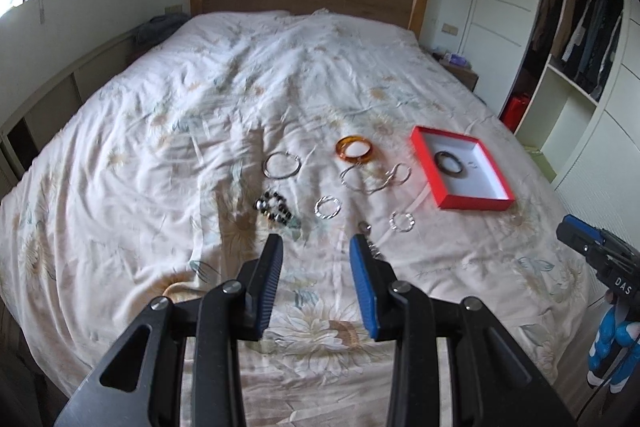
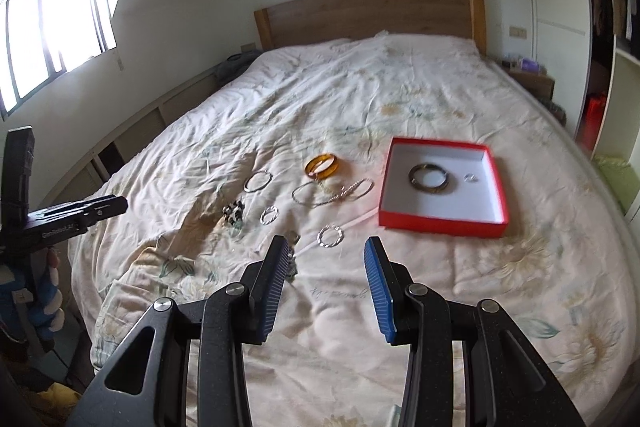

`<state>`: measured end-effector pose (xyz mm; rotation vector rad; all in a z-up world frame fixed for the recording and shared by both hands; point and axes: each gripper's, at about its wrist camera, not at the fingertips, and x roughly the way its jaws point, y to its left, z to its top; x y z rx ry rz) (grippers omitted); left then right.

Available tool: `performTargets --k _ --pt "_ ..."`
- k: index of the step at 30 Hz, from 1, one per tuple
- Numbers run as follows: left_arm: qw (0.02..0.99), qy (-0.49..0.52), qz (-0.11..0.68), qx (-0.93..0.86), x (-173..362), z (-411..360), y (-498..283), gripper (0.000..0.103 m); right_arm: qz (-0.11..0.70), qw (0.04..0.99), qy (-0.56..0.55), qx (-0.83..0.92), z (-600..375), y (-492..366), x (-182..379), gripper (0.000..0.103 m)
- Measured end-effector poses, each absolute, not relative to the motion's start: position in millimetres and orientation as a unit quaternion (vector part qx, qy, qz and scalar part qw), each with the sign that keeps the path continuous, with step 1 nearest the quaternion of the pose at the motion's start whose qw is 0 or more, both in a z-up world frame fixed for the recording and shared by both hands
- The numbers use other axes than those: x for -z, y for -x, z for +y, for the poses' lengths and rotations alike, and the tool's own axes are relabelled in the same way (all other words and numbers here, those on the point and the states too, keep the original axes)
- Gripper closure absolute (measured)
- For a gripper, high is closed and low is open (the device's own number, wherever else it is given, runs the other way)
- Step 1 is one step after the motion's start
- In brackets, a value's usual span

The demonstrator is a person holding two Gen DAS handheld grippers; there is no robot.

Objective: Organize jewelry
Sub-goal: 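Withdraw both tools from the red box back over the jewelry, then grasp the black-and-white beaded bracelet with left tool while right tool grasps the silver watch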

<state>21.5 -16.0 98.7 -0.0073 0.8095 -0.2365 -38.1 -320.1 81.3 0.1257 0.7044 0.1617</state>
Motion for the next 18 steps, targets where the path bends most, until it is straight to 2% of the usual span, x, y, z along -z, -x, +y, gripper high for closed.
performTargets --k 18 --pt "0.873 0.049 0.479 0.077 7 24 -106 0.07 0.471 0.864 -0.069 -0.165 -257 -76 39 0.068"
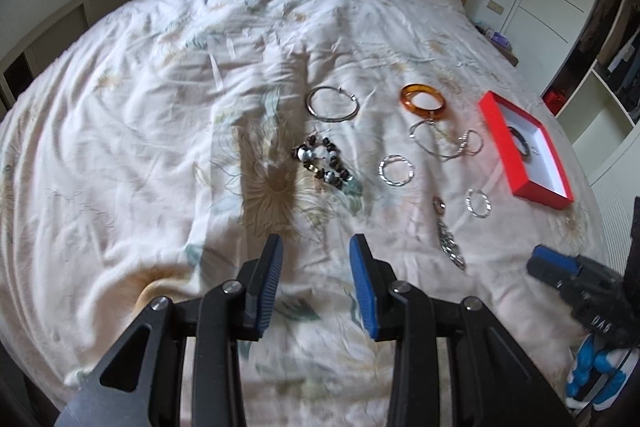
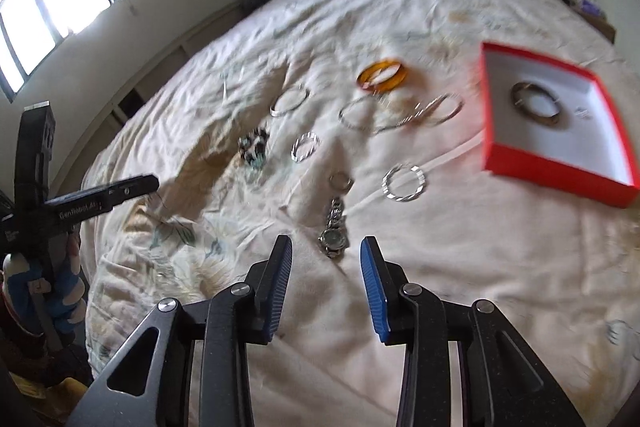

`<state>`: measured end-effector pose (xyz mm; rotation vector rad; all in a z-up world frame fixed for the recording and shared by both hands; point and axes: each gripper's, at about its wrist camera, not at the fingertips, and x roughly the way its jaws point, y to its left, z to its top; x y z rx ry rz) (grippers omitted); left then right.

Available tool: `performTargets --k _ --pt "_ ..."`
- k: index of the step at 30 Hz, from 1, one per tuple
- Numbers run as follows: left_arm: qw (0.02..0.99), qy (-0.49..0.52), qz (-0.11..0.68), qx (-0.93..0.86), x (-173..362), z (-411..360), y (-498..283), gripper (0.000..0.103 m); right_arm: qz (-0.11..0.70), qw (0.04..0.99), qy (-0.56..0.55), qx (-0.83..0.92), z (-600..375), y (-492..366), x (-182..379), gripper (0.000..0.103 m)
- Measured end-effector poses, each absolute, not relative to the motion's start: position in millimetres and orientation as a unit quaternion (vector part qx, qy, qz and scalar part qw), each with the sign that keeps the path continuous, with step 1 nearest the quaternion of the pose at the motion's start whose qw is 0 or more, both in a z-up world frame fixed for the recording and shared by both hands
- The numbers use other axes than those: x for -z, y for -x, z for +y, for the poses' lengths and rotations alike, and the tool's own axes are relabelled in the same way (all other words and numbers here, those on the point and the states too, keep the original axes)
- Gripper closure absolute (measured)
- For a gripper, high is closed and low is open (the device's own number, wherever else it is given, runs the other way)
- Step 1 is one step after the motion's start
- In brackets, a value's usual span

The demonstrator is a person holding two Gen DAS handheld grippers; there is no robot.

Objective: Organize jewelry
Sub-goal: 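Grasp the black-and-white beaded bracelet with left tool while right tool grasps the silver watch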

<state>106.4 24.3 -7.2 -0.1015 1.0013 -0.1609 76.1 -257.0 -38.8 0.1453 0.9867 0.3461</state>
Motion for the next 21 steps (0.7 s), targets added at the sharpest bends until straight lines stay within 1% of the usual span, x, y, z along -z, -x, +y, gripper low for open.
performTargets --k 10,20,21 --pt "0.853 0.069 0.511 0.078 52 16 -170 0.07 0.521 0.829 -0.079 -0.184 -243 -121 96 0.068" --pt "0.838 0.1 0.53 0.085 85 5 -223 0.07 0.532 0.817 -0.09 -0.201 -241 -137 117 0.068" --pt "0.837 0.101 0.531 0.084 88 3 -228 0.068 0.532 0.817 -0.091 -0.203 -241 -138 118 0.068"
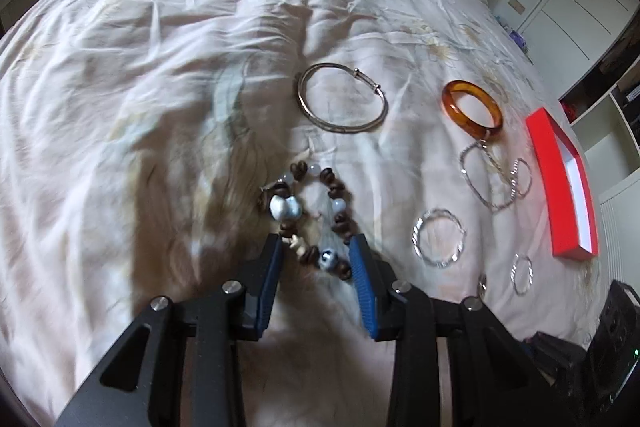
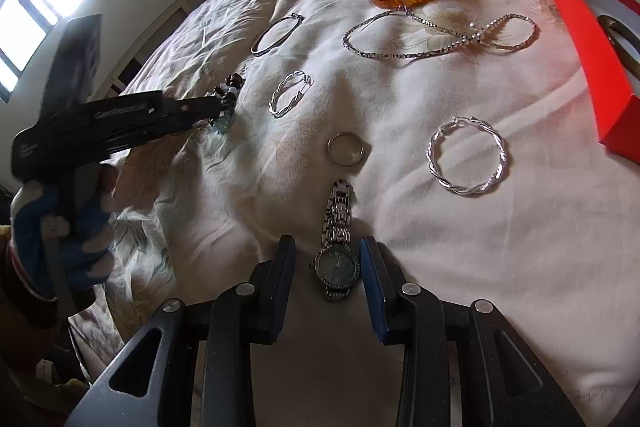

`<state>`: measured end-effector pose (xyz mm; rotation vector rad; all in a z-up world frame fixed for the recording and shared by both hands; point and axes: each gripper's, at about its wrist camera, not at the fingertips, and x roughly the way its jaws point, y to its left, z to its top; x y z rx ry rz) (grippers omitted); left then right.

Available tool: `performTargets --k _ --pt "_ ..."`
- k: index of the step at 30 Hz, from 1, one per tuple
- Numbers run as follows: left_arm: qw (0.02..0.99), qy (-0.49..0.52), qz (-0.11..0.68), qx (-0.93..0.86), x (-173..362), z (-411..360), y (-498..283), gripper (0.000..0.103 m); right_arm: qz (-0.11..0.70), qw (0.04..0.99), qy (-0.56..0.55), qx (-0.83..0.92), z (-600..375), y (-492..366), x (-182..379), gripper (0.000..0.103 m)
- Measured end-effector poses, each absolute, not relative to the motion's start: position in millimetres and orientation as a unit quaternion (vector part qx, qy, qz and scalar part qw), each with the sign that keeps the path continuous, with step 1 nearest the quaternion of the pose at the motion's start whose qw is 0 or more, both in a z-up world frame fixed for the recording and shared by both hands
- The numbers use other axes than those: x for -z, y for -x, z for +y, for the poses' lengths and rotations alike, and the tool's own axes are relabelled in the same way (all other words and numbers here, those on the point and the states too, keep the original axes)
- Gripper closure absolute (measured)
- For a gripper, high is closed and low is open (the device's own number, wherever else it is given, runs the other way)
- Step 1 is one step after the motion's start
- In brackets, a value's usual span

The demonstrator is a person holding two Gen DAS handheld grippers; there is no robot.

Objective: Organize jewelry
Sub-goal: 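Grasp the black-and-white beaded bracelet with left tool while right tool grasps the silver watch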

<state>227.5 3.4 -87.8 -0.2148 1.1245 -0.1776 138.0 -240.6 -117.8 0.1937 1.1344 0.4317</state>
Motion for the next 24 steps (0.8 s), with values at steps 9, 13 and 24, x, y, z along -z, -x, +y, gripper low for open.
performTargets --k 9,13,24 --pt "0.837 0.109 0.533 0.063 104 0 -246 0.064 0.533 0.815 -0.083 -0.211 -235 -143 123 0.075" --pt "0.842 0.099 0.527 0.055 103 2 -245 0.084 0.535 0.812 -0.089 -0.215 -235 -144 123 0.079" --pt "0.851 0.093 0.514 0.057 75 13 -213 0.088 0.533 0.815 -0.101 -0.202 -241 -123 111 0.08"
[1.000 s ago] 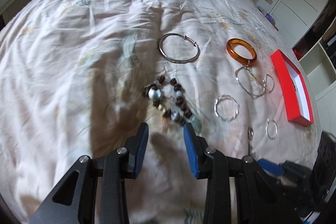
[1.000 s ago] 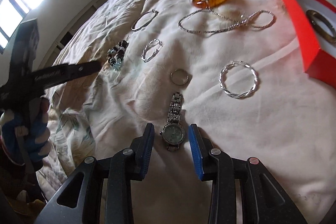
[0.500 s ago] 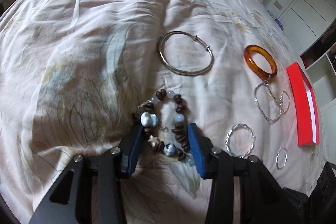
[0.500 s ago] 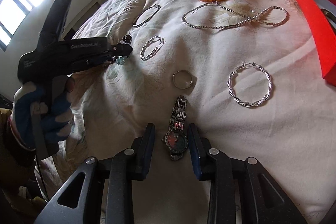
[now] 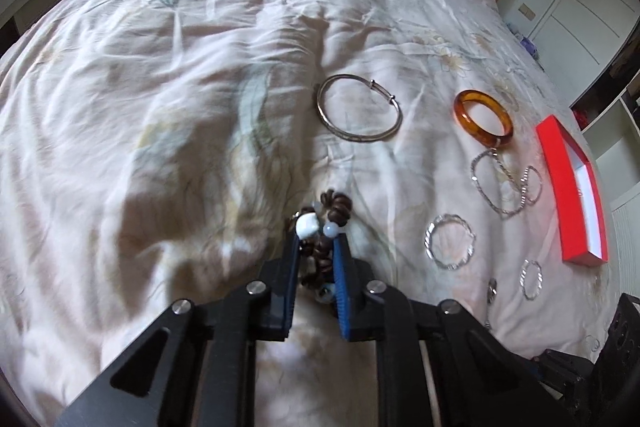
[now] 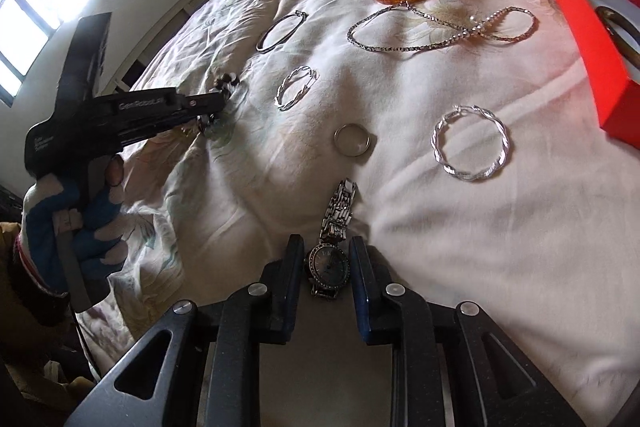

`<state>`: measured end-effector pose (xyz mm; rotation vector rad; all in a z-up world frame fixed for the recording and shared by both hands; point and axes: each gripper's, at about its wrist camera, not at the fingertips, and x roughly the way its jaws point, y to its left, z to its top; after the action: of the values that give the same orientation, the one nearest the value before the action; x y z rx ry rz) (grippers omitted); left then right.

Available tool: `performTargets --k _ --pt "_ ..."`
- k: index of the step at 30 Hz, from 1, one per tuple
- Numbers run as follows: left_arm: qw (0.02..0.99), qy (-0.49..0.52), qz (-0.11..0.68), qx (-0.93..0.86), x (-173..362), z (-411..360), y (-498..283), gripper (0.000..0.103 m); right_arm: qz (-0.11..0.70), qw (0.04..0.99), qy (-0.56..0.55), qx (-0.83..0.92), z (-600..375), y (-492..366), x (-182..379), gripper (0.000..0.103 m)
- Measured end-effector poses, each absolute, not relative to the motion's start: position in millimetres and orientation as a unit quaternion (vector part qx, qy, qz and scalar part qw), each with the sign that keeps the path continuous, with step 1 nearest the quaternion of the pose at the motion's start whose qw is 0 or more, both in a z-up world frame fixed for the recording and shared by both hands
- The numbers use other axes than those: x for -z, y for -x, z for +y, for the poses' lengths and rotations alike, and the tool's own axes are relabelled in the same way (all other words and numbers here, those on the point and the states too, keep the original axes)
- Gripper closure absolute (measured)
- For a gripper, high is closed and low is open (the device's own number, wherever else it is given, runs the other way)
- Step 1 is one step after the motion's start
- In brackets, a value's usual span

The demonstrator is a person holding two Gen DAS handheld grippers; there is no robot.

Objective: Organize jewelry
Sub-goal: 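Grasp the black-and-white beaded bracelet with left tool while right tool grasps the silver watch, then carry bracelet and watch into the red box and open both tools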

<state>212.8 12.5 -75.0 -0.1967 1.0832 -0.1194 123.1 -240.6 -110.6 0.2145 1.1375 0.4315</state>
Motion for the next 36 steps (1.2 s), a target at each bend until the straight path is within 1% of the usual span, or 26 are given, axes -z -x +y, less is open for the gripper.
performTargets --k 8,22,28,36 --pt "0.86 0.096 0.498 0.063 46 22 -178 0.088 0.515 0.827 -0.1 -0.2 -235 -99 88 0.08" --pt "0.877 0.088 0.463 0.095 -2 10 -121 0.089 0.453 0.866 -0.09 -0.191 -243 -46 24 0.08" --pt "0.878 0.075 0.456 0.125 -17 -14 -100 0.089 0.429 0.88 -0.099 -0.175 -261 -23 6 0.08" --pt "0.87 0.042 0.456 0.183 -29 -79 -92 0.089 0.397 0.901 -0.115 -0.133 -313 -16 -13 0.08"
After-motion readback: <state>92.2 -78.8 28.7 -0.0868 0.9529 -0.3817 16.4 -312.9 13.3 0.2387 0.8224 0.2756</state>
